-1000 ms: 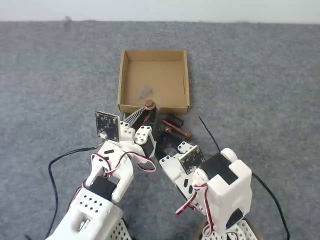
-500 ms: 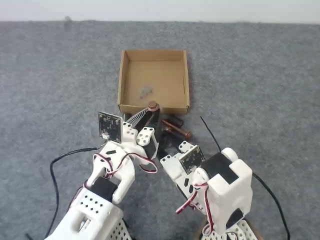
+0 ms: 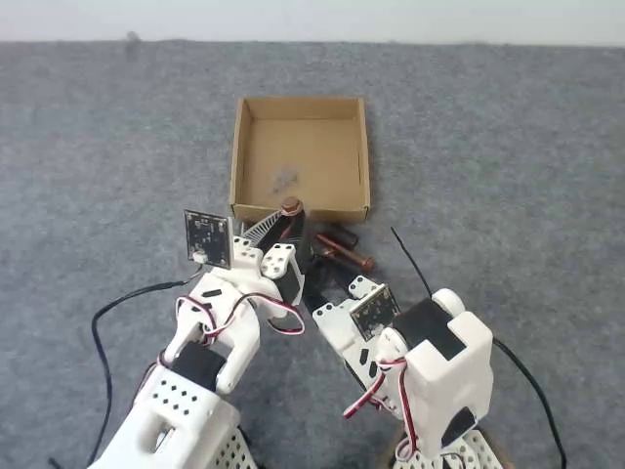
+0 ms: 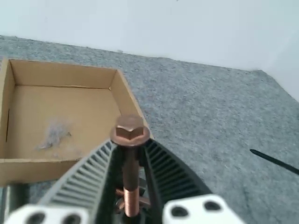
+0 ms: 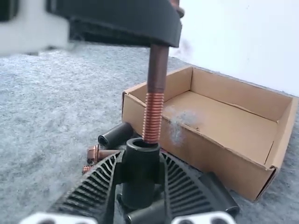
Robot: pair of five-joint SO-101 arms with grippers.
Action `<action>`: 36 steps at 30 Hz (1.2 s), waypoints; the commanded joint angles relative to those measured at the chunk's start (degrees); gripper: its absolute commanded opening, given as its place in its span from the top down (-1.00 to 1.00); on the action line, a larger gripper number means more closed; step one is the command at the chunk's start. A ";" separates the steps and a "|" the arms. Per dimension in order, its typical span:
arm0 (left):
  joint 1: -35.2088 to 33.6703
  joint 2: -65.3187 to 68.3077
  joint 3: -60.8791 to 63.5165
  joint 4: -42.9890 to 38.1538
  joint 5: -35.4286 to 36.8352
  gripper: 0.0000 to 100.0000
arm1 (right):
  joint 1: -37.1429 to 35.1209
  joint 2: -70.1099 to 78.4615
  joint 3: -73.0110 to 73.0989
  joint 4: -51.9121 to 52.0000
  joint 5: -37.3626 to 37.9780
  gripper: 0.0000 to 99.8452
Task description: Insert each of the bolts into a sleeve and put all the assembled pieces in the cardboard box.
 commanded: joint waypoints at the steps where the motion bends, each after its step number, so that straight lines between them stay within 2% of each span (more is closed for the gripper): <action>1: 1.58 0.88 -1.63 1.05 0.70 0.98 | 1.01 -0.75 0.00 -0.75 1.49 0.99; 4: 3.08 0.88 -1.89 3.60 0.70 0.98 | 1.01 -0.75 0.09 -0.84 1.49 0.99; 20: 0.97 0.88 -1.63 3.78 0.44 0.98 | 1.01 -0.75 0.26 -0.92 1.49 0.99; 26: 2.55 0.88 -2.42 8.18 0.53 0.98 | 1.71 -0.75 0.09 -0.92 1.49 0.99; 36: 2.11 0.88 -2.51 8.35 0.35 0.98 | 1.89 -0.75 0.26 -0.92 1.49 0.99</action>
